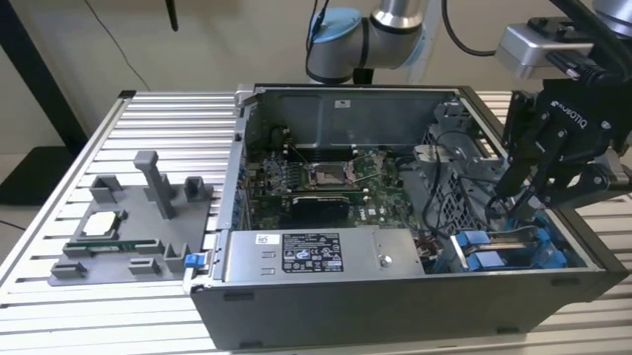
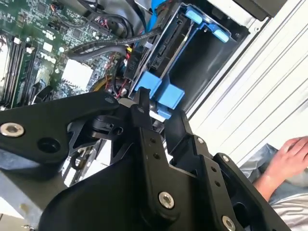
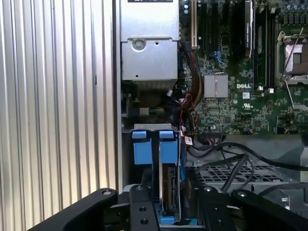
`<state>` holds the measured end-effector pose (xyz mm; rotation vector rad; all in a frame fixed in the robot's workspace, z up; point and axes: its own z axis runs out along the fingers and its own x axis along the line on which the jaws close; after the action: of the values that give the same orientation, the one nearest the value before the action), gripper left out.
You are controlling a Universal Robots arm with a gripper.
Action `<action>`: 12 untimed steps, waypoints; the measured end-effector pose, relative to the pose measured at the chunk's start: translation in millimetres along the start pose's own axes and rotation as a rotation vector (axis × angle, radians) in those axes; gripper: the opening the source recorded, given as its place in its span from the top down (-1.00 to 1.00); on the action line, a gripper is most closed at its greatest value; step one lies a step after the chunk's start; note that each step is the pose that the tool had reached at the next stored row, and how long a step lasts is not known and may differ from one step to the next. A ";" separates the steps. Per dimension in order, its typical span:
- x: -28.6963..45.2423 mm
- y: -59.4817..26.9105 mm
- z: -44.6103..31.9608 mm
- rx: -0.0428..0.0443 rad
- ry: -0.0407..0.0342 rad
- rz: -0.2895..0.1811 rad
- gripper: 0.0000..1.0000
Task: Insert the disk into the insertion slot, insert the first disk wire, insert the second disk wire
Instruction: 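Insert the disk into the insertion slot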
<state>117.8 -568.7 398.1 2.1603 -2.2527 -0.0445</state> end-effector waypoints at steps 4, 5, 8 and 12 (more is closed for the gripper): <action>-3.0 0.1 0.0 0.0358 -0.0120 -0.001 -1.00; -3.6 0.2 0.1 0.0462 -0.0139 -0.001 -1.00; -6.3 0.2 0.3 0.0567 -0.0203 -0.001 -1.00; -10.5 0.5 0.7 0.0650 -0.0267 -0.001 -1.00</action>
<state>117.7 -558.2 397.4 2.2059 -2.2985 -0.0003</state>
